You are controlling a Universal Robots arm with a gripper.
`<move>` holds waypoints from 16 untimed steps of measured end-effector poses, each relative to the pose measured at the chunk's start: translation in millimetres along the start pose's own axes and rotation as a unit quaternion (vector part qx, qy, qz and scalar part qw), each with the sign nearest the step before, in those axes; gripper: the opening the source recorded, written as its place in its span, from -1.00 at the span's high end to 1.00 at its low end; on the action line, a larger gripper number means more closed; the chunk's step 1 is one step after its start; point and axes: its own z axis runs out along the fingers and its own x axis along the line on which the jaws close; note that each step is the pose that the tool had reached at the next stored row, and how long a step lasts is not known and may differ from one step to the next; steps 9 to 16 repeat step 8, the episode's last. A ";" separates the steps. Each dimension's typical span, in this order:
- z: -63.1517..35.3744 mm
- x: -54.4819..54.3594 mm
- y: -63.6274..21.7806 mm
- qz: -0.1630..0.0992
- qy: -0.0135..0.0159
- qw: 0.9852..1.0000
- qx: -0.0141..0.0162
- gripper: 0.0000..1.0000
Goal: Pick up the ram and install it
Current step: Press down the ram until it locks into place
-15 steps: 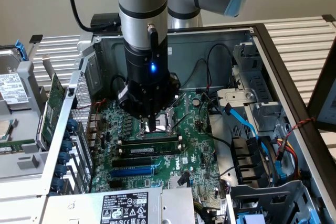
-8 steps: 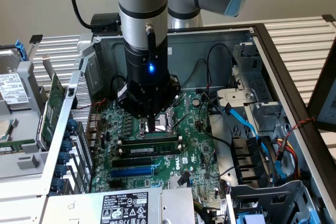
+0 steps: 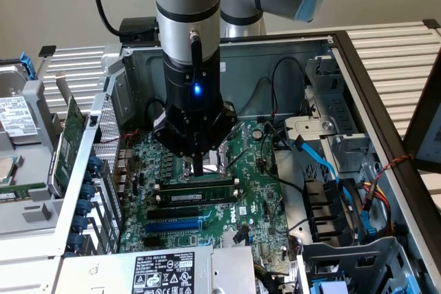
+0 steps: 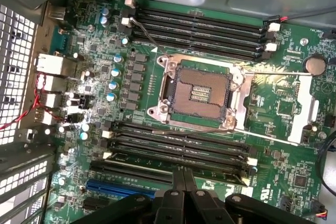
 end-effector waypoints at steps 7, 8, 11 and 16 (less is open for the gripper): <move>0.0 0.0 -0.1 0.007 0.000 1.000 0.004 0.79; 0.0 0.0 -0.1 0.007 0.000 1.000 0.004 0.79; 0.0 0.0 -0.1 0.007 0.000 1.000 0.004 0.79; 0.0 0.0 -0.1 0.007 0.000 1.000 0.004 0.79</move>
